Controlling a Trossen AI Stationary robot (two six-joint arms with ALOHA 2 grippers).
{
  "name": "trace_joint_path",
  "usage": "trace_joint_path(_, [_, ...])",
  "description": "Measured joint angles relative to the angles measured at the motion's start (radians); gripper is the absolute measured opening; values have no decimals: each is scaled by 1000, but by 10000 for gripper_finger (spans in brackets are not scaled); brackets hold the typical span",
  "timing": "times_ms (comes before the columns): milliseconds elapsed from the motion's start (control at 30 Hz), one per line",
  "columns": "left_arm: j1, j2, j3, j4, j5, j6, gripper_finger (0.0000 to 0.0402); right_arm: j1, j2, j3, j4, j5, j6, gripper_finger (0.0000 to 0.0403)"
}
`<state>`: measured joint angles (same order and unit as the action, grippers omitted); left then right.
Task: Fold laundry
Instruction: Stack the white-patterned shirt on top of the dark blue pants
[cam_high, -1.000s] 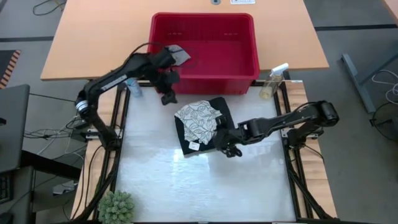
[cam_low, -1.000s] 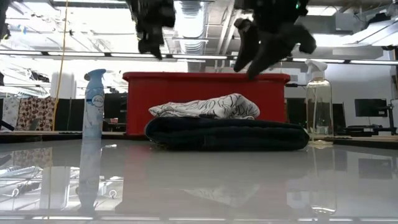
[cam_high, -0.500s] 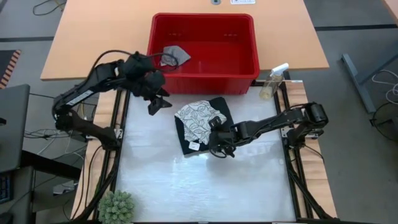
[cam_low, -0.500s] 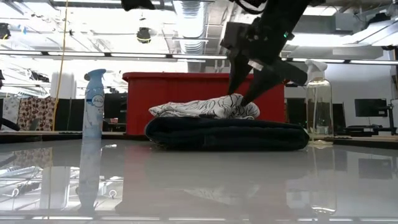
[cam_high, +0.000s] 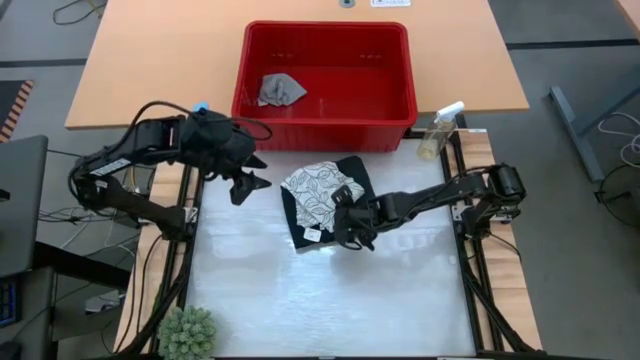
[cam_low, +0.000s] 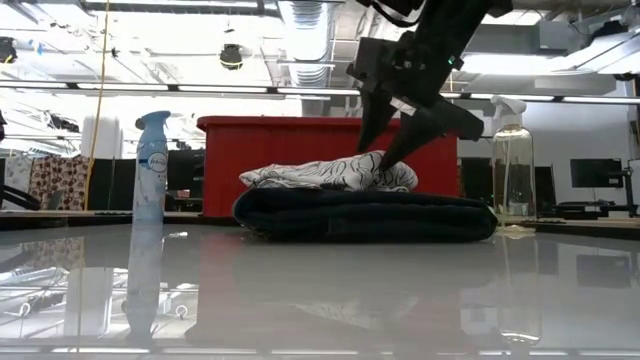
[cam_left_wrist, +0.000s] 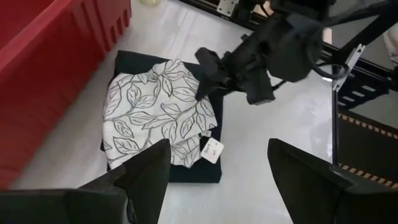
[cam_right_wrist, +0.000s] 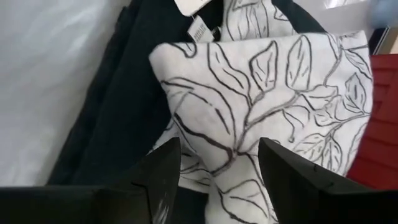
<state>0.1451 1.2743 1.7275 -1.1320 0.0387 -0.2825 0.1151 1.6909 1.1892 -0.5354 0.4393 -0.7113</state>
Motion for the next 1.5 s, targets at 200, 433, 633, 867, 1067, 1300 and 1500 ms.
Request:
trace_joint_path(200, [-62, 0, 0, -1, -2, -36, 255, -16, 13, 0, 8, -77, -55, 239])
trace_joint_path(433, [-112, 0, -1, -3, -56, -55, 256, -2, 90, 4, 53, 14, -126, 235])
trace_joint_path(633, [-131, 0, -1, -10, -57, -66, 256, 33, 149, 100, -6, 170, -127, 153])
trace_joint_path(867, [-133, 0, -1, -16, -59, -72, 256, 16, 145, 271, -176, 63, 28, 29])
trace_joint_path(1067, [-133, 1, -1, -22, -76, -72, 256, -7, 147, 355, -238, -54, 170, 42])
trace_joint_path(1300, [-133, 1, -1, -24, -78, -62, 256, 4, 147, 369, -198, -134, 200, 36])
trace_joint_path(1500, [-133, 1, -1, -24, -101, -55, 256, -13, 147, 346, -181, -210, 226, 53])
